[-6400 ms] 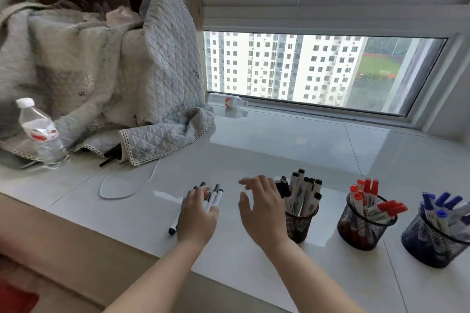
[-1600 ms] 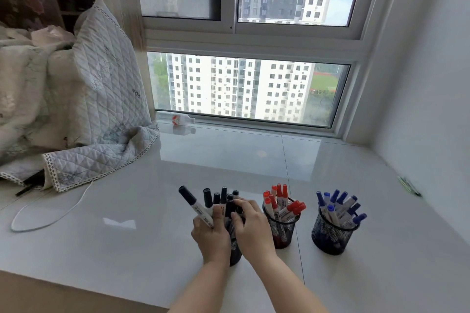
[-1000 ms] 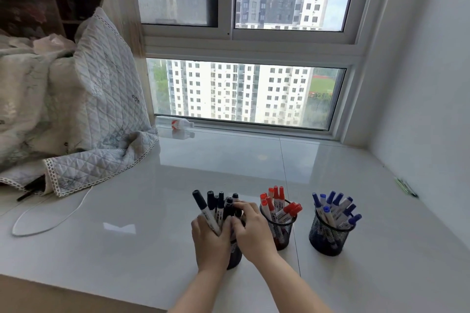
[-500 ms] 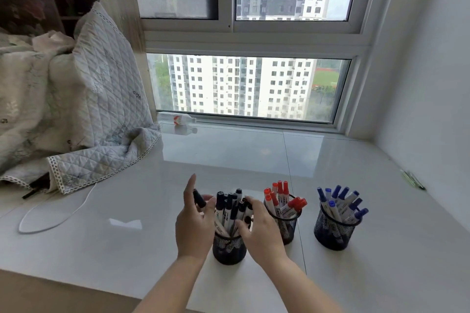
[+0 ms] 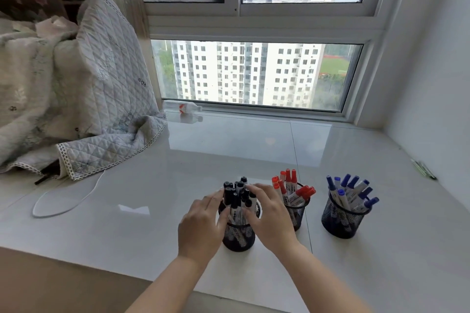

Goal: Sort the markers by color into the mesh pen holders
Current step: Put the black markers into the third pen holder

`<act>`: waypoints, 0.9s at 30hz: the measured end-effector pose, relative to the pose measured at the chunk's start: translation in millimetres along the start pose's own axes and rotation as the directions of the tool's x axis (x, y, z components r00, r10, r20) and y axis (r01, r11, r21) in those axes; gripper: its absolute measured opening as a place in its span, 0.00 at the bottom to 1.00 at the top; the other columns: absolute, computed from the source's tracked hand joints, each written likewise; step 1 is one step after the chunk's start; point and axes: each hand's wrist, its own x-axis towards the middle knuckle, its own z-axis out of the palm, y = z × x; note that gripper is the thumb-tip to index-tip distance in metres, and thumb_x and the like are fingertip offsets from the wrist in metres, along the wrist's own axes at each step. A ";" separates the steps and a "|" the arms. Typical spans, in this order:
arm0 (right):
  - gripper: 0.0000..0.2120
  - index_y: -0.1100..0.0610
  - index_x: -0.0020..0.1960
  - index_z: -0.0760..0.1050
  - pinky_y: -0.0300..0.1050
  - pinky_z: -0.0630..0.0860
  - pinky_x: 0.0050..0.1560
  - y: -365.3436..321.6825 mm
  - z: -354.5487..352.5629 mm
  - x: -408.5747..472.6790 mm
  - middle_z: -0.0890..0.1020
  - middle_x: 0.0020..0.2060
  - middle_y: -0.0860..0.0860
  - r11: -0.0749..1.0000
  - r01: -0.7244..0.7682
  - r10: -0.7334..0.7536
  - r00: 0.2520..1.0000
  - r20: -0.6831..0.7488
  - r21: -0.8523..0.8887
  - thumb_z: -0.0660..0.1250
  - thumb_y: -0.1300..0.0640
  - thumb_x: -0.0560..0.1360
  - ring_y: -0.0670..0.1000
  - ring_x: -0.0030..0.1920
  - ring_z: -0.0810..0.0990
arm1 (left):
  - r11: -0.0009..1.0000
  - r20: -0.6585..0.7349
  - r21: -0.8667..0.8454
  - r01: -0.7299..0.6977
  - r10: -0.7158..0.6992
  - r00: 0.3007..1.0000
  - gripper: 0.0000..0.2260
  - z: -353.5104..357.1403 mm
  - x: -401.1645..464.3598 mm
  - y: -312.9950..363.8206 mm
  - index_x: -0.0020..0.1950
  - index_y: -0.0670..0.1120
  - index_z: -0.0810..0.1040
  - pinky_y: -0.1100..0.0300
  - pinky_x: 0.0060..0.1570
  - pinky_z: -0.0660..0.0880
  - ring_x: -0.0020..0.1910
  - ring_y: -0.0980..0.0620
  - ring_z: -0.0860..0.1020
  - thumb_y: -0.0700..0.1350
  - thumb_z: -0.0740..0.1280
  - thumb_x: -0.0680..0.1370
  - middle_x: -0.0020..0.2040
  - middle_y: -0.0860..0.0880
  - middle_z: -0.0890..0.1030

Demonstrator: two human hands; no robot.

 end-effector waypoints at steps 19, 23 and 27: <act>0.09 0.49 0.55 0.72 0.37 0.68 0.40 13.8 -19.5 13.4 0.74 0.43 0.41 0.994 -0.106 0.110 0.982 0.151 -0.034 0.65 0.51 0.75 0.44 0.40 0.75 | 0.977 0.368 -0.026 0.213 -0.189 0.911 0.09 -15.4 63.8 6.7 0.54 0.54 0.75 0.58 0.45 0.74 0.49 0.49 0.79 0.53 0.65 0.75 0.50 0.53 0.81; 0.08 0.49 0.55 0.71 0.39 0.70 0.41 11.9 -20.8 14.7 0.75 0.43 0.42 0.993 -0.119 0.121 0.977 0.174 -0.023 0.64 0.52 0.76 0.45 0.42 0.77 | 0.982 0.445 0.071 0.174 -0.188 0.875 0.12 -15.5 67.7 9.4 0.56 0.55 0.76 0.58 0.44 0.72 0.51 0.46 0.78 0.53 0.64 0.74 0.53 0.49 0.81; 0.06 0.49 0.51 0.73 0.38 0.70 0.40 7.1 -29.3 18.2 0.76 0.42 0.41 0.995 -0.099 0.099 0.987 0.123 -0.004 0.66 0.53 0.75 0.43 0.39 0.77 | 0.986 0.379 0.040 0.164 -0.167 0.910 0.10 -20.4 67.1 11.0 0.53 0.55 0.76 0.60 0.41 0.69 0.48 0.48 0.78 0.56 0.65 0.74 0.49 0.52 0.81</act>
